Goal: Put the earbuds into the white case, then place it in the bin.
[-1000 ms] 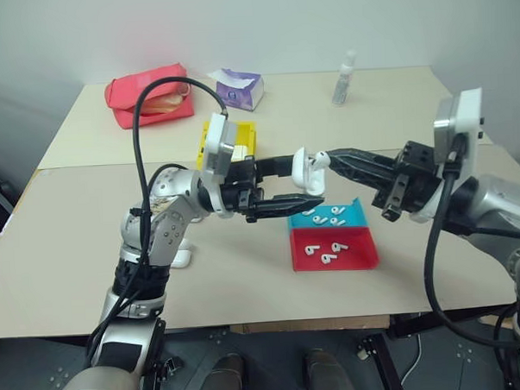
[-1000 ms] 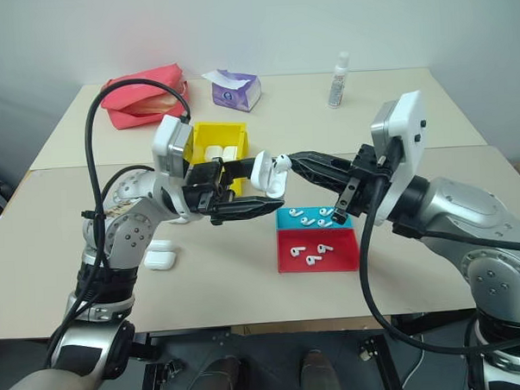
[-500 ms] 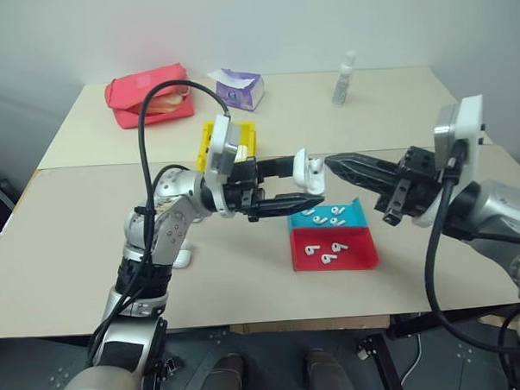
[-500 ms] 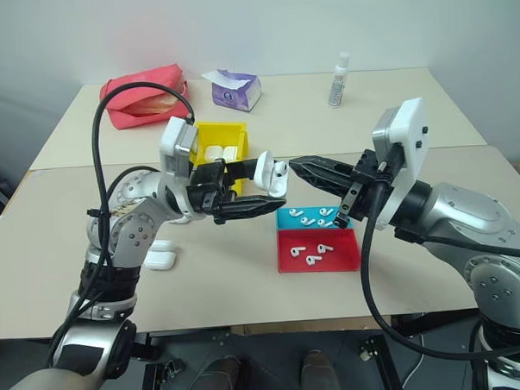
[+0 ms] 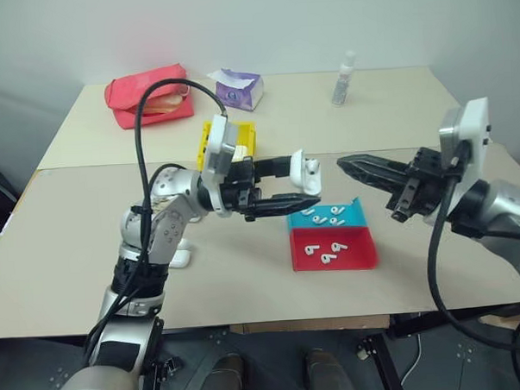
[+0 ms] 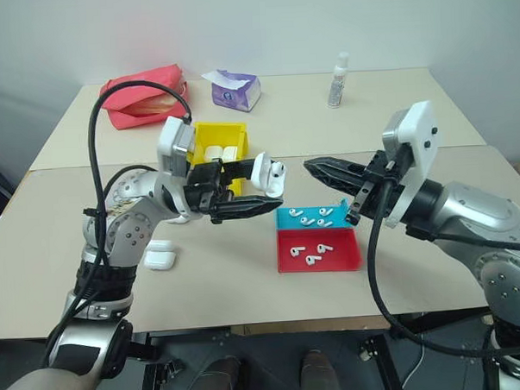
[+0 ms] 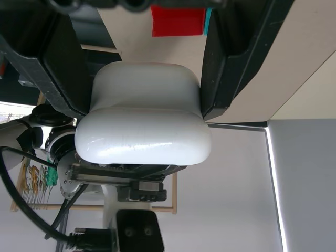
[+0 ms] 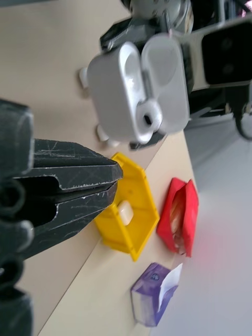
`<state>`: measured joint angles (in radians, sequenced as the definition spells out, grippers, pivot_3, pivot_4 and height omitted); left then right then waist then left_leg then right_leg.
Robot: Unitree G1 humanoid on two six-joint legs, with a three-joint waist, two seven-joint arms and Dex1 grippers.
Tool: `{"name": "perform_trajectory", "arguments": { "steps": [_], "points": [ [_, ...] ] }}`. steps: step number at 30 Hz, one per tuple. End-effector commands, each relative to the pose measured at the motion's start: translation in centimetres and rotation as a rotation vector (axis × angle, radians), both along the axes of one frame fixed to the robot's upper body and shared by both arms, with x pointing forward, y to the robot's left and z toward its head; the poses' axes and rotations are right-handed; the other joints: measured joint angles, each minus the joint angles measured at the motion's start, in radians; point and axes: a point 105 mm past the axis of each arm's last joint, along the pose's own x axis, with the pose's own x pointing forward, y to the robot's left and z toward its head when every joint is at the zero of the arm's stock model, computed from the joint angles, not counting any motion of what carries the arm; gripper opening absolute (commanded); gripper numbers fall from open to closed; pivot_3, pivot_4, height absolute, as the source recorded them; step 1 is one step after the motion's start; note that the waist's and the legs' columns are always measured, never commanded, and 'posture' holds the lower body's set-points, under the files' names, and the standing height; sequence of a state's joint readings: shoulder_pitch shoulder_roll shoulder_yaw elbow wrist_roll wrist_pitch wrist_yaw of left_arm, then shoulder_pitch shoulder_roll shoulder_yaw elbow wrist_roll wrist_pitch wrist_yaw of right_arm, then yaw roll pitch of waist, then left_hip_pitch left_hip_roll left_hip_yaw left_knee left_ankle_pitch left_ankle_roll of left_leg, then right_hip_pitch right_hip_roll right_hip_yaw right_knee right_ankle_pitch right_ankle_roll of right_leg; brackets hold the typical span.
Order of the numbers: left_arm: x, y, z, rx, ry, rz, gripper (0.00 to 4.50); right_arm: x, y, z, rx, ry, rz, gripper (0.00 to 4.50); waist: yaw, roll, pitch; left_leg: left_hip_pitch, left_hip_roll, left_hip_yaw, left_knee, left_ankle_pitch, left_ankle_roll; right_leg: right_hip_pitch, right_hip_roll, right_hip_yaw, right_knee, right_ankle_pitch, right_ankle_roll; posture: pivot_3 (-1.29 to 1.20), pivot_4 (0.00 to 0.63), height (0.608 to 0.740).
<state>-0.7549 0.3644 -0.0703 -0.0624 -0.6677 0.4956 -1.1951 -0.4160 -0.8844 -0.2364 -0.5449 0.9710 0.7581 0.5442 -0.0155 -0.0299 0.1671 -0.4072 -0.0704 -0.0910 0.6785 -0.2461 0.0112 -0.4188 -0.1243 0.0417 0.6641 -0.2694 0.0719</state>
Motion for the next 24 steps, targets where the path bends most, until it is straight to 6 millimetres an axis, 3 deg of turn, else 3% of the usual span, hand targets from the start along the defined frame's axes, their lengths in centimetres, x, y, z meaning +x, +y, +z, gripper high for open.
{"name": "perform_trajectory", "arguments": {
  "steps": [1, 3, 12, 18, 22, 24],
  "points": [
    [-0.3, 0.6, 1.5, -0.033, -0.065, 0.016, 2.77, 2.5, -1.1, -1.7, -0.282, -0.004, -0.054, 0.07, -0.004, 0.0, 0.0, 0.0, 0.0, 0.001, 0.0, 0.0, 0.0, 0.0, 0.0, 0.001, 0.0, 0.0, 0.0, 0.0, 0.15, 0.74],
    [-0.3, 0.7, 1.5, -0.035, -0.069, 0.022, 2.77, 4.5, -1.7, -3.2, -0.454, -0.012, -0.076, 0.07, -0.008, 0.0, 0.0, 0.001, 0.0, 0.002, 0.0, 0.0, 0.001, 0.0, 0.001, 0.0, 0.0, 0.0, 0.0, 0.0, 0.15, 0.74],
    [-0.5, 1.4, 1.4, -0.03, -0.072, 0.054, 2.77, 9.2, -2.1, -4.3, -0.92, -0.003, 0.229, 2.95, -0.03, 0.0, 0.0, -0.001, 0.001, 0.006, 0.0, 0.0, 0.0, -0.003, 0.0, 0.003, -0.002, 0.0, 0.0, 0.0, 0.15, 0.74],
    [-0.7, 2.0, 1.3, -0.034, -0.064, 0.095, 2.77, 10.6, -1.7, -6.7, -1.172, -0.037, 0.446, 2.95, -0.031, 0.0, 0.0, -0.001, 0.002, 0.006, 0.0, 0.003, -0.005, -0.003, 0.0, 0.003, -0.001, 0.0, 0.0, 0.0, 0.15, 0.74],
    [-0.7, 2.6, 1.1, -0.04, -0.056, 0.141, 2.77, 12.2, -2.5, -8.7, -1.414, -0.132, 0.473, 2.95, -0.031, 0.0, 0.0, -0.001, 0.002, 0.006, 0.0, 0.004, -0.008, -0.004, 0.0, 0.003, -0.001, 0.0, 0.0, 0.0, 0.15, 0.74],
    [-0.8, 2.9, 1.0, -0.041, -0.05, 0.162, 2.77, 12.7, -2.3, -9.1, -1.44, -0.143, 0.477, 2.95, -0.03, 0.0, 0.0, -0.001, 0.002, 0.006, -0.001, 0.005, -0.009, -0.005, 0.0, 0.004, -0.001, 0.0, 0.0, 0.0, 0.15, 0.74]
  ]
}}
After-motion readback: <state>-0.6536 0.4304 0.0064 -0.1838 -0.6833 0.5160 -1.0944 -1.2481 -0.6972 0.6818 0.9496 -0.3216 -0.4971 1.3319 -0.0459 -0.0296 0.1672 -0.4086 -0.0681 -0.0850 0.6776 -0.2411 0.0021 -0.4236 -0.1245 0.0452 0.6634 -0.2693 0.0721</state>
